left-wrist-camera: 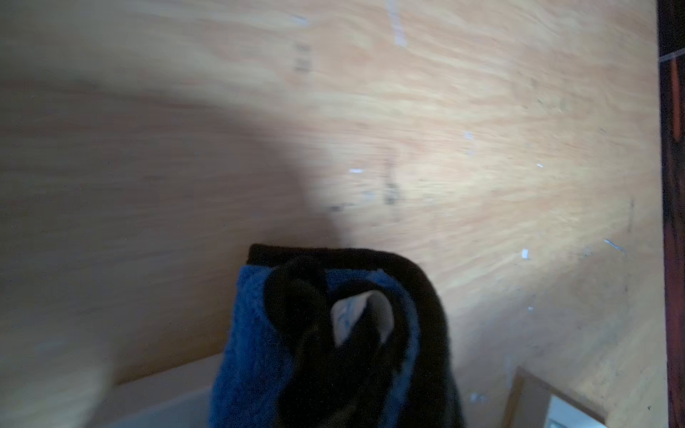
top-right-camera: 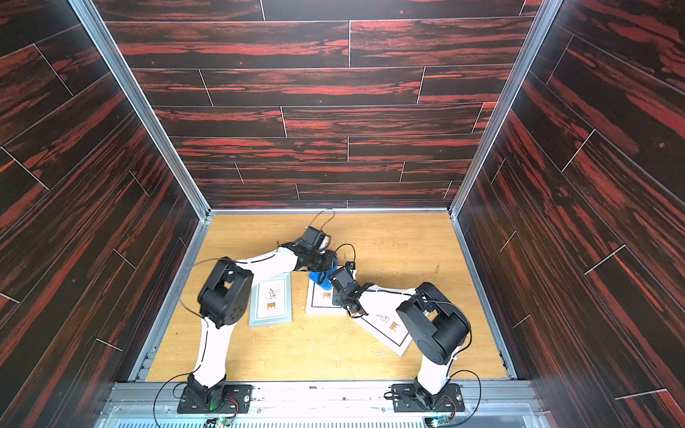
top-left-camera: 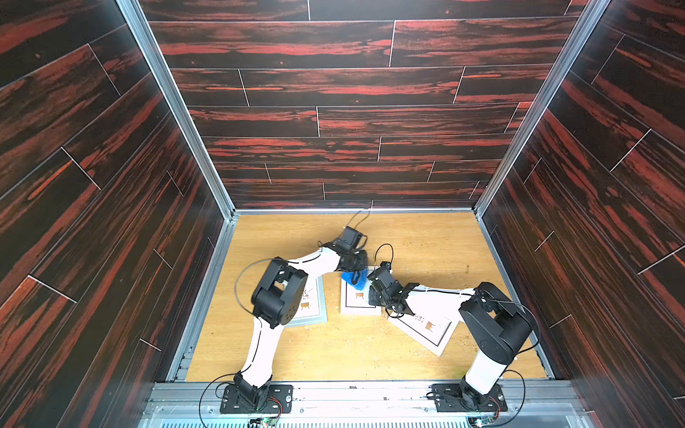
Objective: Wipe the picture frame with a cloth
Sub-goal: Wipe the dirt from the picture frame.
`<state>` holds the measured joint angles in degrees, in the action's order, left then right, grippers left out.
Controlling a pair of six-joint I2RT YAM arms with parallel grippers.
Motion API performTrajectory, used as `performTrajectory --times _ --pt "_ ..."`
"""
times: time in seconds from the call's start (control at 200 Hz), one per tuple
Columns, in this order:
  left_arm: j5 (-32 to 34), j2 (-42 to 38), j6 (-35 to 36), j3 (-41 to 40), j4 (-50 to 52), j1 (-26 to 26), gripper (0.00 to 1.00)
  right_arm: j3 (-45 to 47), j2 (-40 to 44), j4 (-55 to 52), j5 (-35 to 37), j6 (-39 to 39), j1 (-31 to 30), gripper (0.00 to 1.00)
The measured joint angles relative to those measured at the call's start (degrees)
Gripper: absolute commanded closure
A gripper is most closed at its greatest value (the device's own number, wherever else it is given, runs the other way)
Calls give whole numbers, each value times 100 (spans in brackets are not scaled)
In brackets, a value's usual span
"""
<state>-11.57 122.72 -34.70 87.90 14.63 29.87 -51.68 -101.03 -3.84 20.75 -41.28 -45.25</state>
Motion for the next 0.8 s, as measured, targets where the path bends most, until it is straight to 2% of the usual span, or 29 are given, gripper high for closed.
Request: performTrajectory --times 0.155,0.326,0.431,0.581,0.691,0.802 --pt "15 -96 -136 -157 -2 -227 100 -2 0 0 -20 13 0 91" --pt "0 289 -197 450 48 313 100 -24 0 -37 -24 26 0 91" --pt "-31 245 -140 385 70 485 100 -24 0 -37 -24 33 0 91" --pt "-153 -118 -83 -162 76 79 100 -24 0 -35 -33 33 0 91" --pt "-125 -164 -136 -164 87 -197 100 -24 0 -33 -39 33 0 91" --pt "-50 68 -179 201 201 -13 100 -24 0 -35 -37 33 0 90"
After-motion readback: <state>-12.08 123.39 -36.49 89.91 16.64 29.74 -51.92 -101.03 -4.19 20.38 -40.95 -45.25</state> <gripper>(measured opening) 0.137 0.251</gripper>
